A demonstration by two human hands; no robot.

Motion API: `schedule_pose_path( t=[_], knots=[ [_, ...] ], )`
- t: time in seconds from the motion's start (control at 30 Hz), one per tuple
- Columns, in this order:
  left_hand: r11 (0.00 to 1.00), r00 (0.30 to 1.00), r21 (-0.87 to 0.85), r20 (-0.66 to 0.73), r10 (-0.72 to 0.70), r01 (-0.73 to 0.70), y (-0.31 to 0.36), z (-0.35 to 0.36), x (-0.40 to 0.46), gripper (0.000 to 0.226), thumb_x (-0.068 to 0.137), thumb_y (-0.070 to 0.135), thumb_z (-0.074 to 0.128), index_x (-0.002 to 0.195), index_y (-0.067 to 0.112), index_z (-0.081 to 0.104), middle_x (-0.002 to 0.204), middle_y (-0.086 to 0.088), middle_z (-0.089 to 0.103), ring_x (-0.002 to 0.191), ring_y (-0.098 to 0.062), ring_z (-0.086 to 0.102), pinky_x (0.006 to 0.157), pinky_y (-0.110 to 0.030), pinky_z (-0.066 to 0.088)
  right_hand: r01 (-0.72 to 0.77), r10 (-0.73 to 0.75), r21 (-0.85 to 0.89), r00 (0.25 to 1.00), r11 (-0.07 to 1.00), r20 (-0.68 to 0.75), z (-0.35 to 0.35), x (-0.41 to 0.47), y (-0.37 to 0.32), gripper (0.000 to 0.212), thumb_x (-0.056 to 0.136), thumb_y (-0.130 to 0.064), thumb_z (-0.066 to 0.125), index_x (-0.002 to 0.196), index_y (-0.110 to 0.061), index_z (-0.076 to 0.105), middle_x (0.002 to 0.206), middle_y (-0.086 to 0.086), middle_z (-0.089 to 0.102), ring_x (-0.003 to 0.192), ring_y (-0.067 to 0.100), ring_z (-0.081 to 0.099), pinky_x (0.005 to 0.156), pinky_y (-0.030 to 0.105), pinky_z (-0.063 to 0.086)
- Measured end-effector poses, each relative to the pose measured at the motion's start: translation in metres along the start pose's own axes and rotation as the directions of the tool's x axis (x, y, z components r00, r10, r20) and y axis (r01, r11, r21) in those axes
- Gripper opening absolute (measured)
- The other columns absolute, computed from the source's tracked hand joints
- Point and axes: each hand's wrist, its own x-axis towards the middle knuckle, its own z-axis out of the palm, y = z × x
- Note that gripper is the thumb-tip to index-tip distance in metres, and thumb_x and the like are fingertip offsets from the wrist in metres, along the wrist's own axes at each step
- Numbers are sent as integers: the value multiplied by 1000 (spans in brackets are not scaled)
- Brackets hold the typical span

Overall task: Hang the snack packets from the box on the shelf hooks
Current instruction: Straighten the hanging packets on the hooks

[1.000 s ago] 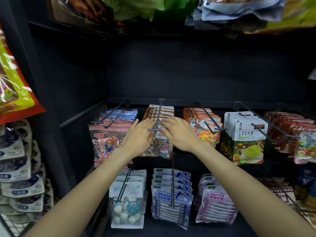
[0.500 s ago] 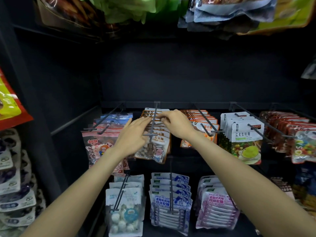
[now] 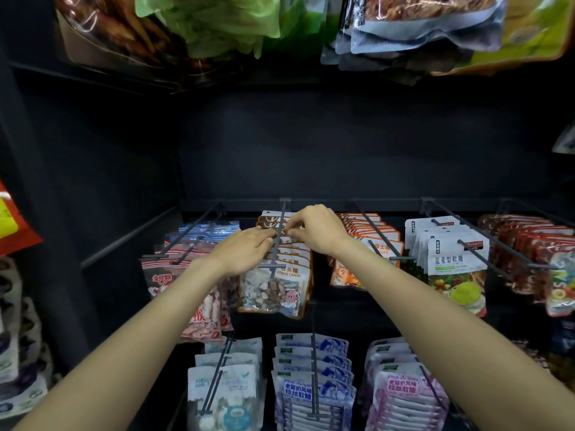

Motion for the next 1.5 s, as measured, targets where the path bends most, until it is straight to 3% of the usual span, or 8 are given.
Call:
schedule_pose_path(
  t=[0.23,0.5,0.63,0.73,0.97,1.17,1.37,1.5],
  knots=[
    [999,999,29,-37,31,-30,-6,10,-1,46,104,35,20,148,23,29,155,6,27,144,-11,17,118,-39,15,20,-18,-55,999,998,47,8,1,4,19,93,-28,60,106,-30,73,111,-5,69,115,22,51,96,37,40],
    [999,995,4,-92,37,-37,-3,7,-4,43,104,28,23,143,20,39,147,0,43,134,-16,38,113,-41,25,-23,23,-2,1000,1000,-4,8,4,1,22,95,-19,56,109,-25,71,113,0,69,110,22,58,97,40,43],
    [1000,999,8,-47,-12,12,5,4,1,46,104,33,21,149,21,27,152,-2,34,138,-18,32,115,-41,23,-58,60,-50,998,997,25,8,10,2,22,95,-21,55,109,-27,71,117,2,66,113,25,56,98,39,42],
    [1000,1000,12,2,18,-18,6,6,7,47,104,35,21,149,22,26,152,0,34,138,-18,33,114,-46,23,-37,39,-52,998,998,49,7,10,0,23,96,-19,54,107,-28,72,118,1,66,114,24,56,97,38,41],
    [995,998,86,23,52,-54,1,8,3,51,103,39,19,151,21,17,157,4,18,145,-12,15,118,-41,12,-113,107,68,991,991,85,6,19,4,15,89,-23,66,101,-20,73,106,2,69,101,20,62,85,35,51],
    [996,999,83,24,41,-43,0,4,4,48,104,37,16,151,25,18,157,8,16,145,-9,10,119,-37,5,-143,138,62,987,988,82,9,26,5,14,85,-27,71,96,-19,74,105,2,69,100,22,62,82,33,49],
    [996,999,70,14,47,-48,-7,7,9,47,105,35,16,150,26,23,156,11,20,145,-7,13,119,-37,9,-138,138,17,990,990,16,13,28,5,12,86,-23,67,94,-17,74,102,4,70,97,25,63,76,33,48],
    [995,992,-8,-72,101,-101,-7,5,10,45,104,32,22,145,21,38,150,5,37,139,-11,31,115,-33,24,-136,136,1,991,991,-5,14,29,5,14,86,-22,63,94,-17,73,99,4,70,94,26,64,77,35,51]
  ],
)
